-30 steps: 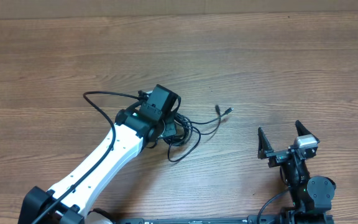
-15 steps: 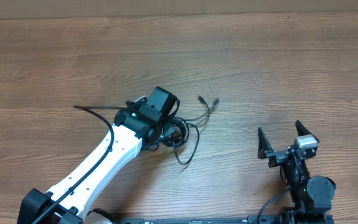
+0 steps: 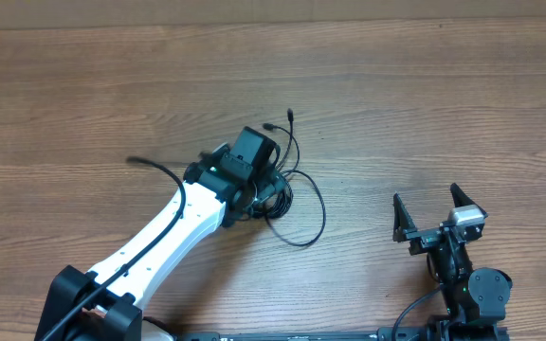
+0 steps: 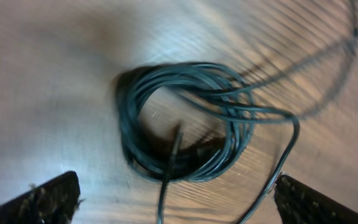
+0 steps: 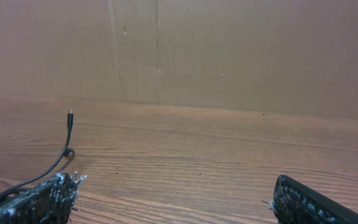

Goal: Untangle cables

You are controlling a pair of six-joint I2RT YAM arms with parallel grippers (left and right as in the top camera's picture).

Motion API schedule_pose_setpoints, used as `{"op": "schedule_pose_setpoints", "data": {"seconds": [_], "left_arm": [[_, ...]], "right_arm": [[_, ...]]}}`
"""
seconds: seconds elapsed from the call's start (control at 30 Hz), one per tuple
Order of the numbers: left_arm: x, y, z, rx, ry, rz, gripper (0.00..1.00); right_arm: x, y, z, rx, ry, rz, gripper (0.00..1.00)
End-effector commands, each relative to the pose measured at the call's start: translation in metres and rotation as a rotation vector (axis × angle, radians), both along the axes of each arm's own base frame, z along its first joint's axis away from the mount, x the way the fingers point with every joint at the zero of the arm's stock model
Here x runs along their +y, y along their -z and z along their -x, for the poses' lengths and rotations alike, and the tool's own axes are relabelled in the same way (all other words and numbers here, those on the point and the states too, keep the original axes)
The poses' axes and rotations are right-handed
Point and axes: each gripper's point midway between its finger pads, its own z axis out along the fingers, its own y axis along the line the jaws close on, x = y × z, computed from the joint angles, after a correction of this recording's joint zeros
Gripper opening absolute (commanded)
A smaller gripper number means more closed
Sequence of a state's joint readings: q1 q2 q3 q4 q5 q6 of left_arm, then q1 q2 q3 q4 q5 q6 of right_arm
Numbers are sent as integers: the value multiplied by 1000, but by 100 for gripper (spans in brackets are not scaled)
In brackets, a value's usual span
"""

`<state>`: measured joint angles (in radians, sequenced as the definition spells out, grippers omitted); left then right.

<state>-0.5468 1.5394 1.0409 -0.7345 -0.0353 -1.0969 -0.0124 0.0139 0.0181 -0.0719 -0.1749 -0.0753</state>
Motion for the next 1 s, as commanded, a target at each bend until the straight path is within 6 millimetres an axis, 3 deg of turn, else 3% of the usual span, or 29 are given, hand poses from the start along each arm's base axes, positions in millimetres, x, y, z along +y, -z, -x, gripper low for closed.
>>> {"op": "schedule_pose_setpoints", "data": {"seconds": [0.0, 0.07, 0.17, 0.2, 0.37, 0.53, 0.57, 0.63, 0.67, 0.8, 0.97], "left_arm": [[-2, -11, -16, -146, 567, -174, 99], [3, -12, -22, -172, 623, -228, 97], [8, -8, -27, -168, 602, -250, 79], [8, -3, -27, -150, 577, -243, 78], [3, 39, -16, -7, 510, -197, 69], [-8, 77, -1, 134, 443, -104, 55], [-7, 82, 0, 153, 420, -105, 46], [-6, 88, 2, 178, 380, -103, 14], [-6, 90, 3, 186, 366, -102, 4], [-7, 88, 2, 180, 361, -99, 4], [-11, 68, -11, 120, 354, -78, 4]], "right_arm": [[-2, 2, 0, -5, 9, 2, 100], [-2, 2, 0, -5, 9, 2, 100], [-2, 2, 0, -5, 9, 2, 100], [-2, 2, 0, -5, 9, 2, 100], [-2, 2, 0, -5, 9, 2, 100], [-2, 2, 0, -5, 9, 2, 100], [-2, 2, 0, -5, 9, 2, 100], [-2, 2, 0, -5, 9, 2, 100], [-2, 2, 0, -5, 9, 2, 100], [-2, 2, 0, -5, 9, 2, 100], [-2, 2, 0, -5, 9, 2, 100]]}}
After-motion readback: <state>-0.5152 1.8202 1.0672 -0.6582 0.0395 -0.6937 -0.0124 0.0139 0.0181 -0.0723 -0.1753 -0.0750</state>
